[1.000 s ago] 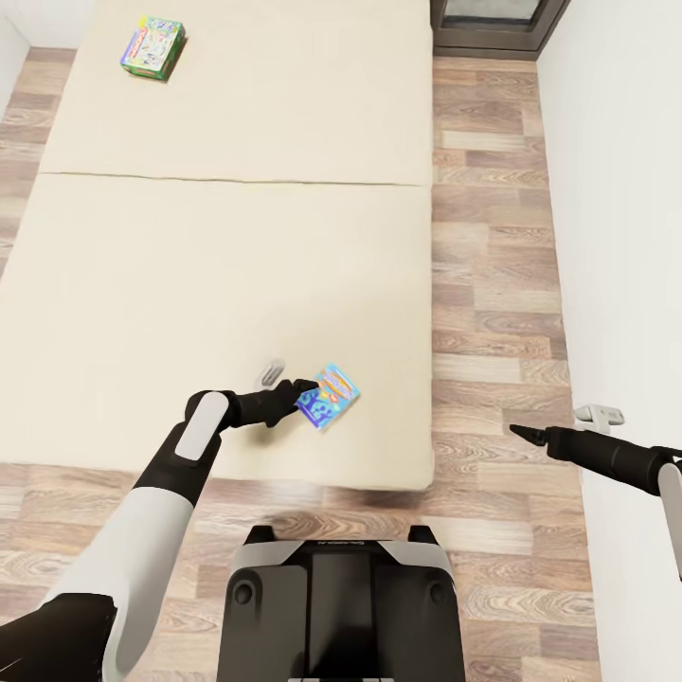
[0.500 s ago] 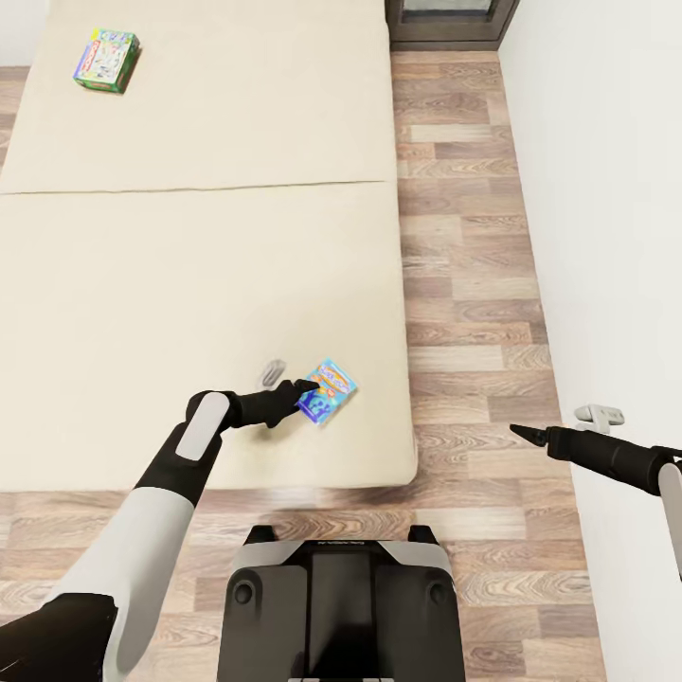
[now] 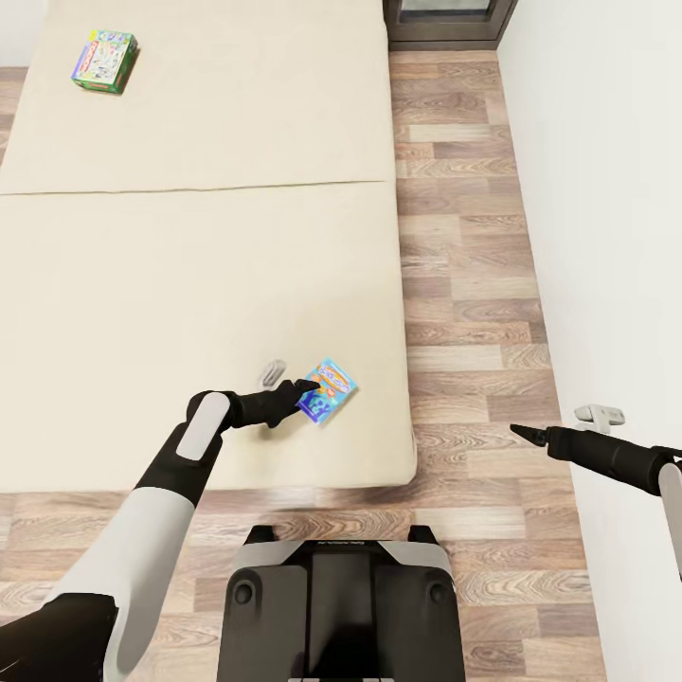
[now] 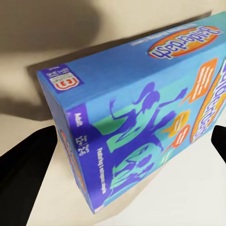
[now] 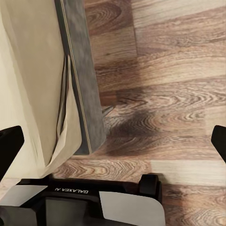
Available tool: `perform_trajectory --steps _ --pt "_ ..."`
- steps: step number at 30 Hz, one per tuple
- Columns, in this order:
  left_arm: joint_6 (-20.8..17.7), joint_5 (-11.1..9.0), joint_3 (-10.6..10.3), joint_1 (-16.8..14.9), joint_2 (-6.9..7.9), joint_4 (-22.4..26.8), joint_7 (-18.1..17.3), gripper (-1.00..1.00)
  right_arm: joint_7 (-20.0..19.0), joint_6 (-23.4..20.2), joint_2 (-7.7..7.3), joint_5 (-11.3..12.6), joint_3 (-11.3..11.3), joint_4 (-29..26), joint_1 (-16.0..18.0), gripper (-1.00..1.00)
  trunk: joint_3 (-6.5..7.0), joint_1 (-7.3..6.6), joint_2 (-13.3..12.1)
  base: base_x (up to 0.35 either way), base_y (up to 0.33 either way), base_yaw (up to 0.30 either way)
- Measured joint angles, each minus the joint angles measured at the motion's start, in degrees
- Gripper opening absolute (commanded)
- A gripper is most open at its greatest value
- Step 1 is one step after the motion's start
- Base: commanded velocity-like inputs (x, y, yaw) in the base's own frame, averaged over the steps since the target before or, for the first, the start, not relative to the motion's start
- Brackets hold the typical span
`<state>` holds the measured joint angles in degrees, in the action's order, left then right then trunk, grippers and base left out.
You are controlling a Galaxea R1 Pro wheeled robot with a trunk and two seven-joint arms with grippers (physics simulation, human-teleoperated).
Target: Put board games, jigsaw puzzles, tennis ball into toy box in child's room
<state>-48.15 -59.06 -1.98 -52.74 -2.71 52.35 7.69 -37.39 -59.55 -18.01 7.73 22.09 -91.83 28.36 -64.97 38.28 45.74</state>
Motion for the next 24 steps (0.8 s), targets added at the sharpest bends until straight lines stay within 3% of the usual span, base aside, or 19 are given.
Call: perform_trajectory --steps 9,24 --pt "-0.1 0.2 0.0 0.0 0.01 0.0 0.1 1.0 0.0 0.0 0.0 0.0 0.0 0.0 0.0 1.0 0.0 0.0 0.0 0.0 0.0 -0.109" --pt "-0.1 0.2 0.0 0.0 -0.05 0.0 0.0 1.0 0.0 0.0 0.0 0.1 -0.1 0.0 0.0 1.0 0.0 0.0 0.0 0.0 0.0 -0.246"
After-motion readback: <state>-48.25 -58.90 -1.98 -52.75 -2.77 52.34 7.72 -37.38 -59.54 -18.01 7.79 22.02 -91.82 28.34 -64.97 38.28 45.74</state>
